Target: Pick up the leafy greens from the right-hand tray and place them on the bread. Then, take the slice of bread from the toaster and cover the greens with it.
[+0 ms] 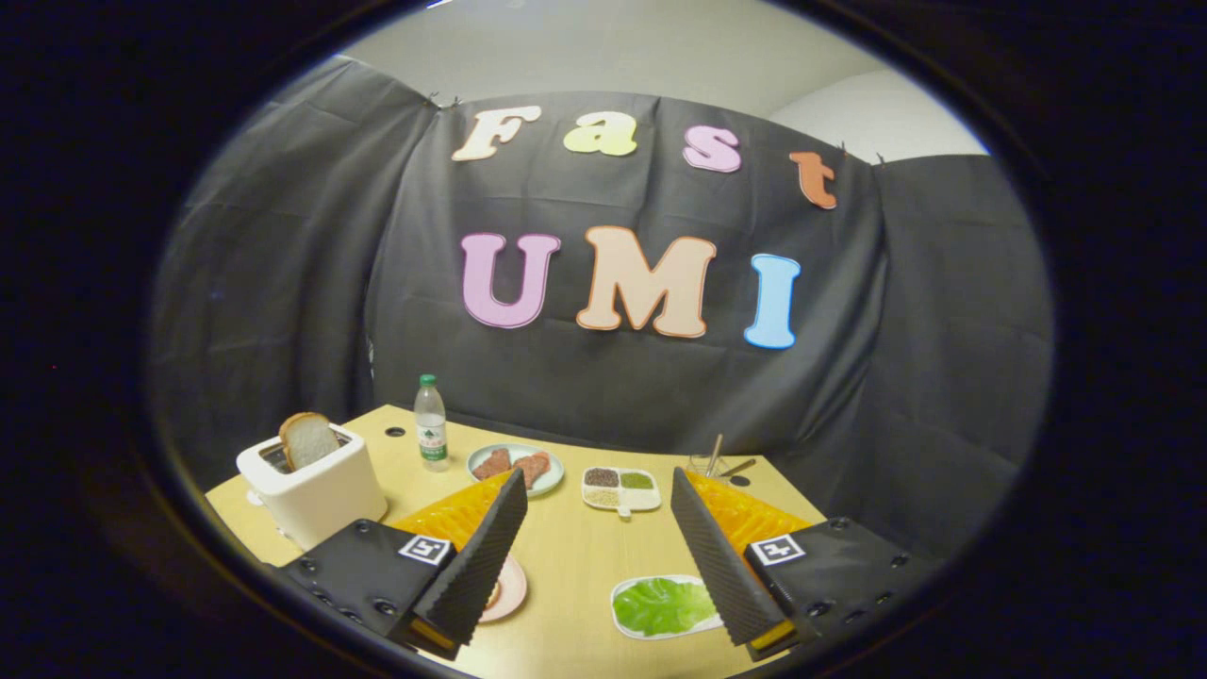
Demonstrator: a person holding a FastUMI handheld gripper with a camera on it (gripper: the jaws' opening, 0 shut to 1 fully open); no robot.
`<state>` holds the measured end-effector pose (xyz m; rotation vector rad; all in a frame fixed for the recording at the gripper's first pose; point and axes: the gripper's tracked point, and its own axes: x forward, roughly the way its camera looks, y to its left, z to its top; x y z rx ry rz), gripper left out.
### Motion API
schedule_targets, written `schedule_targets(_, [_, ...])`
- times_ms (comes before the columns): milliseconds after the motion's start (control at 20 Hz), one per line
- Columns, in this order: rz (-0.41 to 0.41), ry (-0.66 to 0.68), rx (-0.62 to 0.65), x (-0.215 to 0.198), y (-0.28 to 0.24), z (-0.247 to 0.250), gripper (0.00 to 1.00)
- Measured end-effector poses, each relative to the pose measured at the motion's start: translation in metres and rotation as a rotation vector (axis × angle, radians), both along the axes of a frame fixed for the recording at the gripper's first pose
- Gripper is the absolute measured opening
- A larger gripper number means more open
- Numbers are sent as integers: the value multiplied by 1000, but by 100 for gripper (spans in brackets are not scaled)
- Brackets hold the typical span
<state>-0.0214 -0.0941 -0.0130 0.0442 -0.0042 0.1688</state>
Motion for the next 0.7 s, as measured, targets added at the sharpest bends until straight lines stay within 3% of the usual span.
schedule_targets(250, [32, 29, 55, 4, -57, -15, 99])
schedule_targets(700, [-12, 150, 268, 47, -146, -96, 98])
